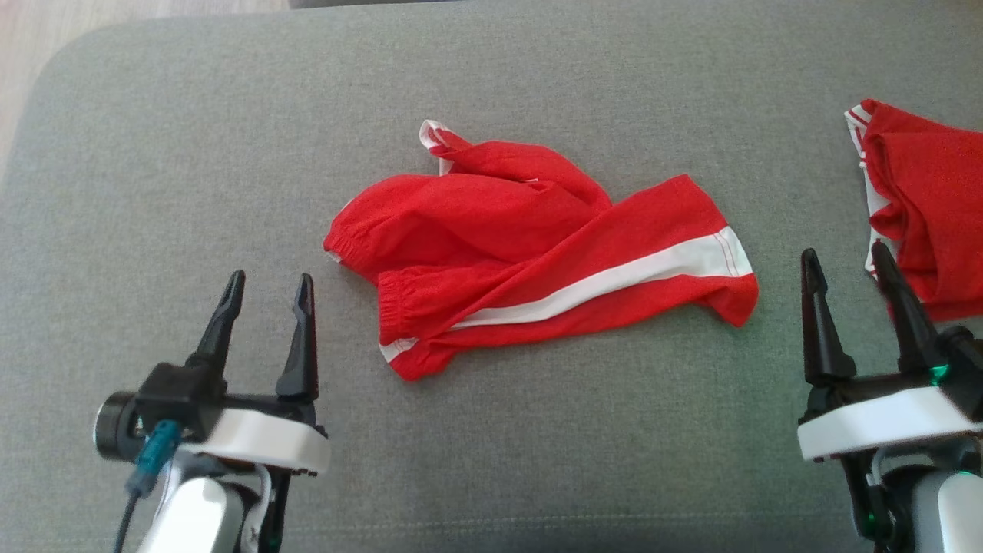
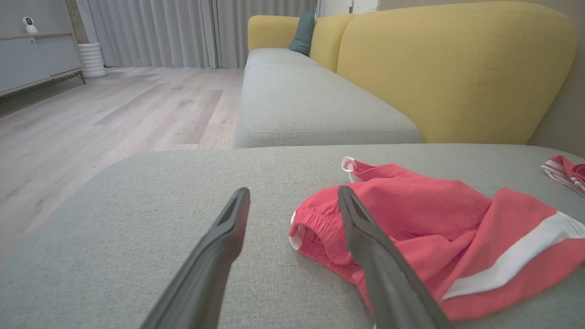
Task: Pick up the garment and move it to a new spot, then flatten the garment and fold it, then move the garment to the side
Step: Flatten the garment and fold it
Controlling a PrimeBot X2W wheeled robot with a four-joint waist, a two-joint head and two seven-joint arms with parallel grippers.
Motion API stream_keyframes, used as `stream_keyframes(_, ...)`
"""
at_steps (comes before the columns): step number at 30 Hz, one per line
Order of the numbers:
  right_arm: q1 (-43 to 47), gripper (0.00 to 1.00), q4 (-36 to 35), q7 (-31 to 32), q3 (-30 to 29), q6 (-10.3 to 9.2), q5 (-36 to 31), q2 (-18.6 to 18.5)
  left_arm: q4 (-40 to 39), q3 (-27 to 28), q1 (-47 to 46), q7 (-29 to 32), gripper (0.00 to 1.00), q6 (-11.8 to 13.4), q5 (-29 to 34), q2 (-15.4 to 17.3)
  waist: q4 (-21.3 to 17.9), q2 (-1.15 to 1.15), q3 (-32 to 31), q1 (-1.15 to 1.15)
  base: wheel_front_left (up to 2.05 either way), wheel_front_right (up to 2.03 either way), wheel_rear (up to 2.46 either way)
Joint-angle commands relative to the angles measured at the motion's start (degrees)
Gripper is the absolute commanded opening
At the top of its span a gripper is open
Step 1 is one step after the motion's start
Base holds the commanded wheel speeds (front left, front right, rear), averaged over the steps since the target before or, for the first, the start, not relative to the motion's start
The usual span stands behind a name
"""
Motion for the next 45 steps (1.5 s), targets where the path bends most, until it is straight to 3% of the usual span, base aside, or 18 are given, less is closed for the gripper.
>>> stream_keyframes(1, -1.4, 1.0, -2.1, -0.1, 1.2, -0.05, 0.5, -0.3, -1.6, 1.3, -2.6, 0.0, 1.0, 0.3, 0.8, 1.3, 0.0, 0.0, 0.1, 0.0, 0.0, 0.0, 0.0)
stream_keyframes(5, -1.6, 1.0, -2.0, -0.1, 1.4, -0.05, 0.6, -0.3, -0.7, -1.0, -3.4, 3.2, 1.0, -1.8, 0.3, 1.3, 0.0, 0.0, 0.6, 0.0, 0.0, 0.0, 0.0)
stream_keyframes(12, -2.3, 1.0, -1.5, -0.2, 1.7, -0.05, 0.8, -0.3, 2.7, -5.6, -4.6, 16.2, 1.0, -7.6, -5.0, 1.0, -0.4, 0.0, 2.2, 0.0, 0.0, 0.0, 0.0)
stream_keyframes(25, -3.0, 1.0, -1.0, -0.6, 1.6, -0.05, 1.3, -0.3, 4.1, -6.2, -6.5, 21.1, 1.0, -10.1, -8.4, 1.6, -1.3, 0.0, 3.8, 0.0, 0.0, 0.0, 0.0)
stream_keyframes(26, -3.0, 1.0, -1.0, -0.6, 1.6, -0.05, 1.3, -0.3, 4.2, -6.3, -6.5, 21.3, 0.97, -10.2, -8.6, 1.6, -1.3, 0.0, 3.9, 0.0, 0.0, 0.0, 0.0)
stream_keyframes(27, -3.0, 1.0, -0.9, -0.6, 1.6, -0.05, 1.5, -0.3, 4.2, -6.3, -6.5, 21.5, 0.62, -10.3, -8.7, 1.7, -1.4, 0.0, 4.0, 0.0, 0.0, 0.0, 0.0)
stream_keyframes(29, -3.1, 1.0, -0.8, -0.7, 1.5, -0.05, 1.6, -0.3, 4.3, -6.4, -6.7, 21.4, 0.05, -10.5, -8.9, 1.8, -1.3, 0.0, 4.2, 0.0, 0.0, 0.0, 0.0)
stream_keyframes(30, -3.1, 1.0, -0.7, -0.8, 1.5, -0.05, 1.6, -0.3, 4.4, -6.4, -6.8, 21.4, 0.0, -10.6, -8.9, 1.9, -1.3, 0.0, 4.3, 0.0, 0.0, 0.0, 0.0)
stream_keyframes(38, -4.2, 1.0, 1.9, 0.4, -0.5, -0.05, 0.9, -0.3, 4.8, -6.4, -7.5, 20.2, 0.0, -10.5, -8.7, 2.2, -1.2, 0.0, 4.9, 0.0, 0.0, 0.0, 0.0)
stream_keyframes(45, -9.5, 1.0, 9.4, 5.7, 0.6, -0.05, 2.4, -4.1, 4.2, -6.8, -8.9, 19.3, 0.0, -10.1, -7.9, 2.1, -0.3, 0.0, 6.8, 0.0, 0.0, 0.0, 0.0)
